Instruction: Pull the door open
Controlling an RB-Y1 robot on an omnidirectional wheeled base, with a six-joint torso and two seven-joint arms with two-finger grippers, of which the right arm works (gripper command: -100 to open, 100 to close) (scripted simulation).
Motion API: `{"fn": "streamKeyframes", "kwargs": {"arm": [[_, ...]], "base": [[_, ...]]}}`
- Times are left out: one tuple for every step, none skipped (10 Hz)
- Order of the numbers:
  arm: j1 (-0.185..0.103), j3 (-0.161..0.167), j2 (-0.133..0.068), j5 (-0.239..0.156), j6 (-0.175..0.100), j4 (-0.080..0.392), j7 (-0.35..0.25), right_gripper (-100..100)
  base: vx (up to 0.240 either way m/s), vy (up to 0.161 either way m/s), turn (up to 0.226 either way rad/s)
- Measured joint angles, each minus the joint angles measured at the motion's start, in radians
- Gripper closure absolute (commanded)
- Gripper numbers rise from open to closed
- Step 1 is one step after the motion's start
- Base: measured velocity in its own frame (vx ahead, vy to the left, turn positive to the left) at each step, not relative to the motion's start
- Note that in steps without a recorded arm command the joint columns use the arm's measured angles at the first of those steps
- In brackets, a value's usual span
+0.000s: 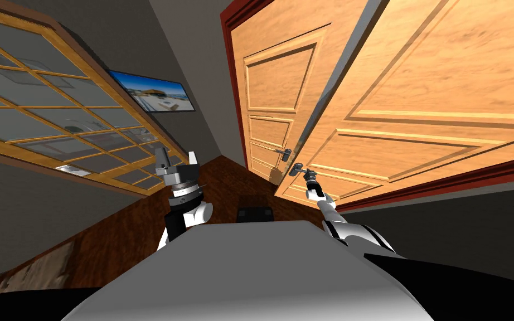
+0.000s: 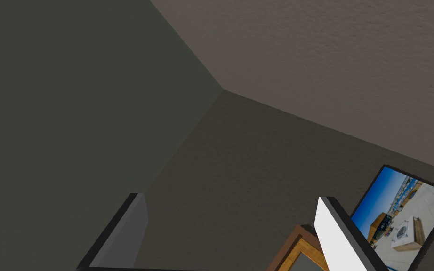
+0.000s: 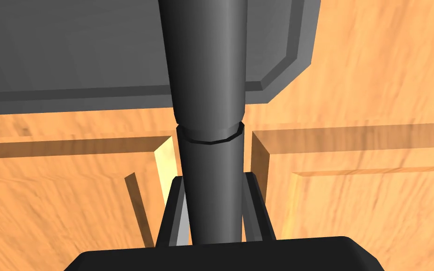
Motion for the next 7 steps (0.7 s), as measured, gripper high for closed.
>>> {"fn": "streamKeyframes", "kwargs": {"arm": [[-0.006, 0.021, -0.001, 0.006, -0.017, 0.009, -0.013, 100], [-0.004, 0.032, 0.002, 0.009, -0.018, 0.002, -0.018, 100], [0.008, 0.034, 0.005, 0.01, -0.007, -0.017, -0.017, 100], [0.038, 0.037, 0.003, 0.009, 0.02, -0.082, -0.016, 100], [0.033, 0.048, -0.001, 0.012, 0.021, -0.081, -0.024, 100], [0.018, 0.06, 0.0, 0.016, 0.006, -0.051, -0.03, 100], [0.013, 0.074, -0.004, 0.02, -0.007, -0.043, -0.039, 100]], "base": [[-0.181, -0.039, 0.052], [-0.073, 0.008, 0.0], [-0.188, 0.001, 0.073], [-0.2, -0.049, 0.068], [-0.093, -0.049, 0.025], [-0.135, -0.049, 0.058], [-0.243, -0.065, 0.086]]}}
